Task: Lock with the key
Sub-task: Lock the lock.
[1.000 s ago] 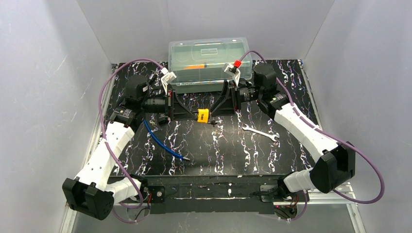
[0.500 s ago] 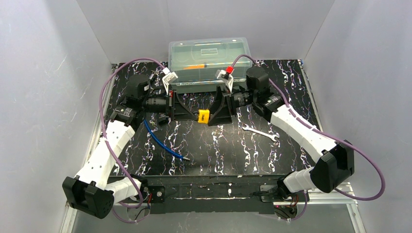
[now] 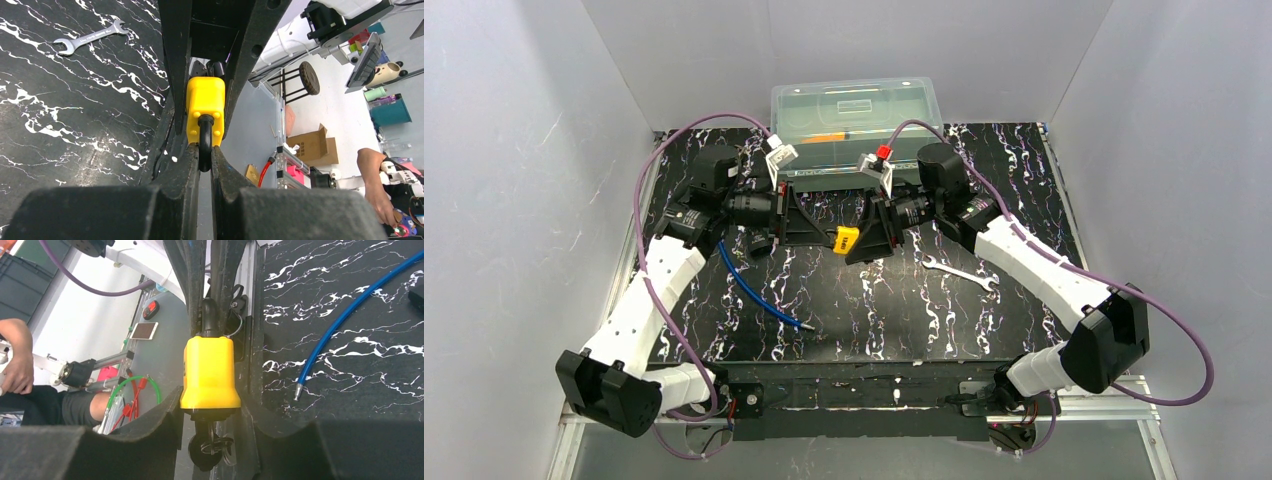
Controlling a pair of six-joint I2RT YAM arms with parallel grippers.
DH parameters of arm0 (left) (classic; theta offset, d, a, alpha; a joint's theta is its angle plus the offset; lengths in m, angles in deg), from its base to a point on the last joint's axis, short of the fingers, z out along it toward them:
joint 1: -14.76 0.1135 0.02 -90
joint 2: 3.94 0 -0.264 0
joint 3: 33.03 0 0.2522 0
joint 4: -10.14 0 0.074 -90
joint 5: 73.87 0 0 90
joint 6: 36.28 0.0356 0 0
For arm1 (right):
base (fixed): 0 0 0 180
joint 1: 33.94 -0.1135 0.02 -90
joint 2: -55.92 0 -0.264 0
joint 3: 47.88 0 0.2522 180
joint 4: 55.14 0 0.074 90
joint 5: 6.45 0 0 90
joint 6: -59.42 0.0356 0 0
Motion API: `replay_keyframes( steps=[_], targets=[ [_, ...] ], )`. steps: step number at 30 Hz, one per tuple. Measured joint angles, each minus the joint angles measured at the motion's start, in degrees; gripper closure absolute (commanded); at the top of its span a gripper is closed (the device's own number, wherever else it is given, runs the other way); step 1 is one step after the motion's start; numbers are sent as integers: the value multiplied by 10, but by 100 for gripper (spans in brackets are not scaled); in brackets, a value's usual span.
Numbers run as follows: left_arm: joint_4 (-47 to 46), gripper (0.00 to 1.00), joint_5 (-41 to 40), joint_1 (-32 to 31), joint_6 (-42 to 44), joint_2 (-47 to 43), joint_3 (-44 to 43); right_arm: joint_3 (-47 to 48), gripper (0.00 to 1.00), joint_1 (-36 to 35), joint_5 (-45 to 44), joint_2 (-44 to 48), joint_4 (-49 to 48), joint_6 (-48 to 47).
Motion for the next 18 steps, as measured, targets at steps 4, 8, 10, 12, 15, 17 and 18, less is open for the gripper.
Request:
replay_keyframes(
  steps=[4, 8, 10, 12, 15, 17, 18],
  targets=[
    [-46, 77, -2, 11, -54, 1, 5, 0, 99, 0, -13, 0, -31, 27],
    [-141, 78, 0, 26, -136, -1, 32, 0, 99, 0, -31, 0, -63, 55],
    [-180, 83, 0, 30, -166, -3, 48, -1, 99, 0, -39, 0, -74, 68],
    [-207, 92, 0, 32, -189, -5, 58, -2, 99, 0, -46, -1, -82, 80],
    [-233, 100, 2, 33, -200, -9, 64, -4, 78, 0, -49, -1, -90, 96],
    [-244, 100, 4, 33, -201, -14, 69, -4, 44, 0, -44, -1, -93, 104],
    [-245, 100, 5, 33, -201, -16, 69, -4, 37, 1, -41, -1, -95, 107]
  ],
)
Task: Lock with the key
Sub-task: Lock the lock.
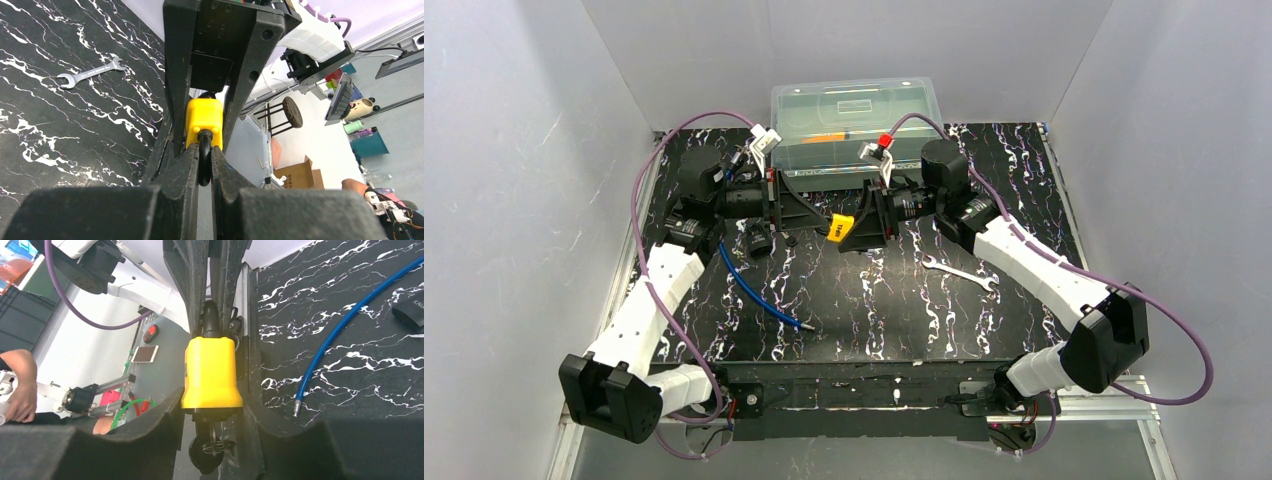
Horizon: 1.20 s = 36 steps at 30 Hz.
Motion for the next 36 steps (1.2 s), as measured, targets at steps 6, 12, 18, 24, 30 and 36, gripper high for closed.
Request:
replay_keyframes(
  steps=[6, 12, 18, 24, 30, 36],
  targets=[
    [81, 100, 0, 3, 43, -2, -17, -3, 39, 41, 24, 0, -41, 19],
    [123, 100, -1, 4, 75, -2, -28, -4, 45, 73, 38, 0, -59, 26],
    [124, 100, 0, 4, 75, -2, -28, -11, 46, 66, 51, 0, -67, 27],
    [121, 100, 0, 4, 73, -2, -28, -31, 55, 46, 51, 0, -60, 18],
    [120, 100, -5, 4, 72, -2, -28, -34, 84, 39, 53, 0, -47, 4],
    [123, 100, -4, 10, 76, -2, -28, -34, 99, 39, 50, 1, -33, -14]
  ],
)
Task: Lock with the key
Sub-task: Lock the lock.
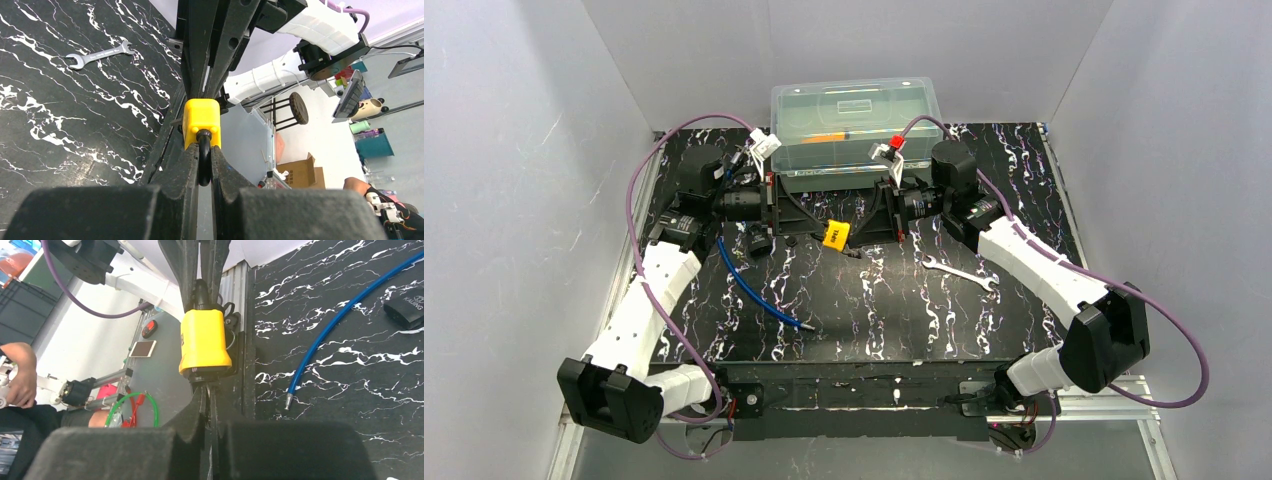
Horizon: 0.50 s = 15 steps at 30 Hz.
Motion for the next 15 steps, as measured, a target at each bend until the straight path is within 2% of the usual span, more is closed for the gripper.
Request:
replay_keyframes(
  steps=[3, 10, 15],
  targets=[
    [1, 100, 10, 16, -2, 1, 0, 0, 99, 0, -5, 1, 11, -14],
    [-52, 100, 28, 127, -40, 17, -1, -20, 99, 23, -8, 11, 47, -43],
    [-60, 100, 27, 168, -43, 26, -4, -24, 99, 32, -41, 11, 83, -73]
  ],
)
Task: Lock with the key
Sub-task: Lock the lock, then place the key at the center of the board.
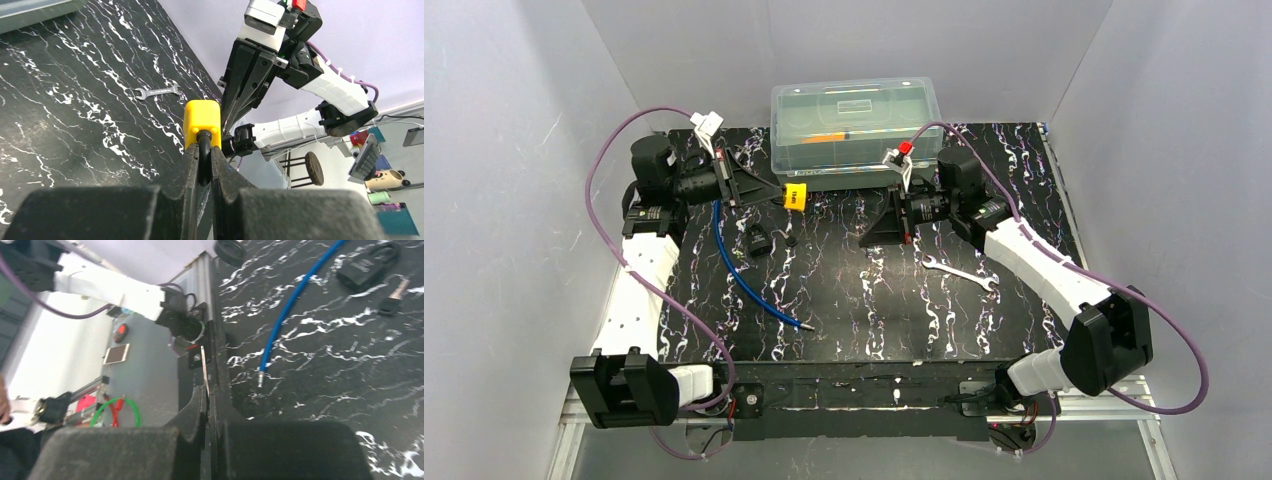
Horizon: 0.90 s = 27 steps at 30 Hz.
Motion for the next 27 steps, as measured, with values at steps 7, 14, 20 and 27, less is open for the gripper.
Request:
replay_keyframes(
  steps=[7, 14, 20, 27],
  targets=[
    [38, 100, -24, 14, 39, 0, -3, -2, 99, -5, -129, -25, 3, -27],
    [84, 100, -75, 23, 72, 0, -13, -2, 99, -35, -279, -124, -18, -60],
    [91, 100, -109, 28, 75, -4, -6, -2, 99, -63, -370, -205, -45, -97],
    [90, 100, -117, 28, 80, -16, 27, -2, 97, -64, -426, -271, -63, -133]
  ],
)
